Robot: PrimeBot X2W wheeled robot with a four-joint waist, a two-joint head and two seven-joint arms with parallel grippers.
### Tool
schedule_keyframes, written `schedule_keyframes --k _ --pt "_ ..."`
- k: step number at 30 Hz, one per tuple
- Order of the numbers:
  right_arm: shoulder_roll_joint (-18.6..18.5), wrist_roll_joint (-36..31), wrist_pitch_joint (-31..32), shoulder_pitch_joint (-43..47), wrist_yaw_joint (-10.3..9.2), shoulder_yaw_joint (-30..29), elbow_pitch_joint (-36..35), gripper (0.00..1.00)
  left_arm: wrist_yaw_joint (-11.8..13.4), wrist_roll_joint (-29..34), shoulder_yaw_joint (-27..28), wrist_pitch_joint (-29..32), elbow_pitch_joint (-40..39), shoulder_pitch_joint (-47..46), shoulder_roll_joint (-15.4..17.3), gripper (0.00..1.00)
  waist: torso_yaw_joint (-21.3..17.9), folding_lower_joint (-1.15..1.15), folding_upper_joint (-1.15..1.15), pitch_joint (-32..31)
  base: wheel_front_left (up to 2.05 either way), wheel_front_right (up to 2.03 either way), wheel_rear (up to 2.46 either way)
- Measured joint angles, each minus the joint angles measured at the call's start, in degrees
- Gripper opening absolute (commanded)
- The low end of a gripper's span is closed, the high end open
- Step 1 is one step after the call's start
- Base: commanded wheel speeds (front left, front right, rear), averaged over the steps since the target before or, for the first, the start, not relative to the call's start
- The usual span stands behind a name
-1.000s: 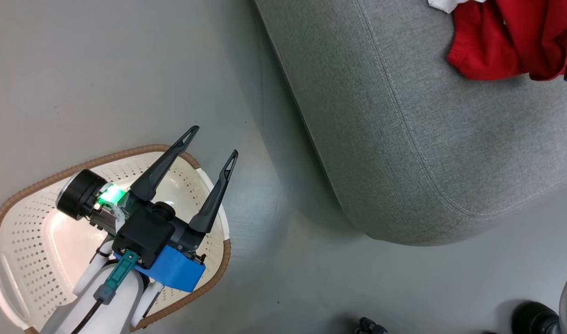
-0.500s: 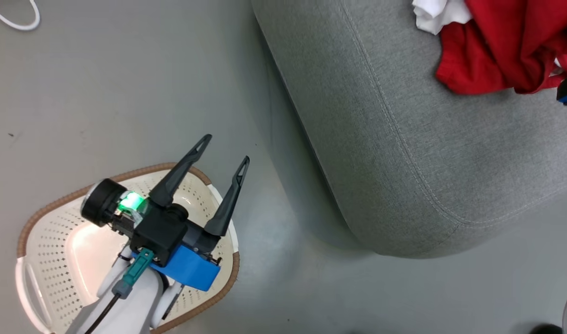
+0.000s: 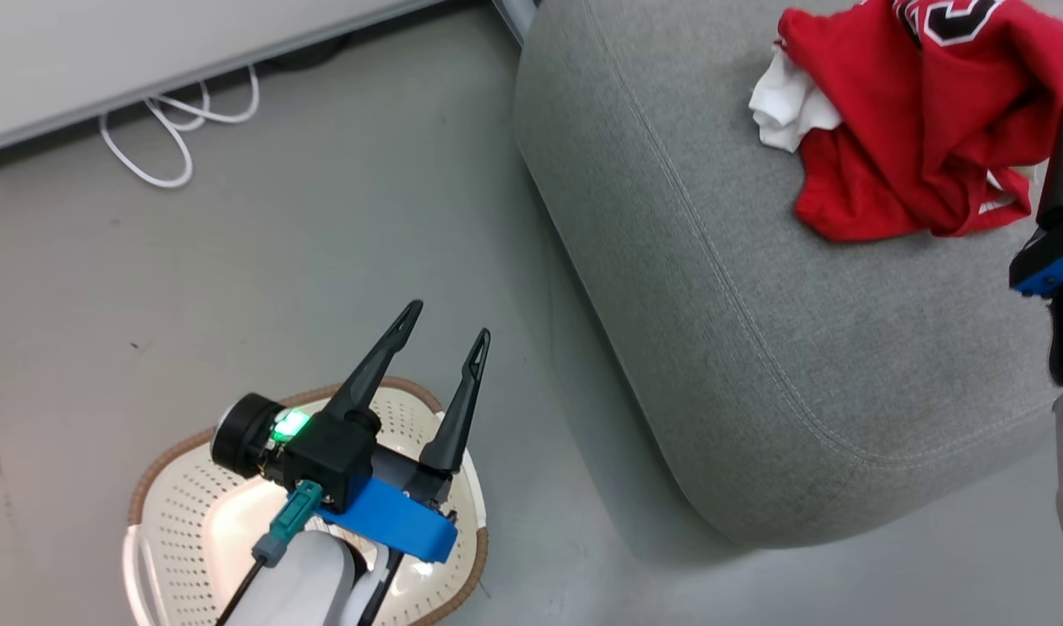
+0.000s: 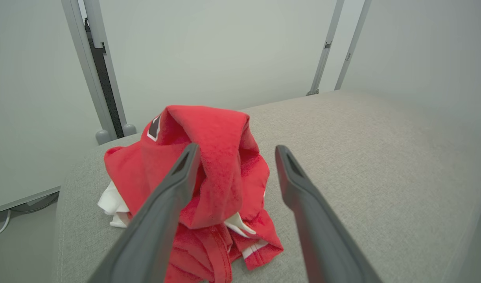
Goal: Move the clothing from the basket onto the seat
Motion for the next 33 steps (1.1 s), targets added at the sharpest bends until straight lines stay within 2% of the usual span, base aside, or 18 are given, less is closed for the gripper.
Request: schedule_keyframes --k 13,25,33 --pt "0.5 2.4 -0.1 13.5 0.0 3.9 -8.2 1.0 -0.9 0.9 4.5 0.0 3.4 5.1 -4.9 1.0 5.9 -0.01 0.0 -8.3 0.0 0.0 0.0" --pt "6.0 5.2 -0.1 26.7 0.0 5.3 -20.7 1.0 -0.9 2.0 10.5 0.0 6.6 7.1 -7.1 1.0 13.7 0.0 0.0 -12.5 0.0 0.0 0.0" --pt "8.7 3.9 0.8 34.3 0.0 4.2 -28.4 1.0 -0.3 2.0 14.5 0.0 8.2 8.7 -8.1 1.0 18.7 0.0 0.0 -15.6 0.0 0.0 0.0"
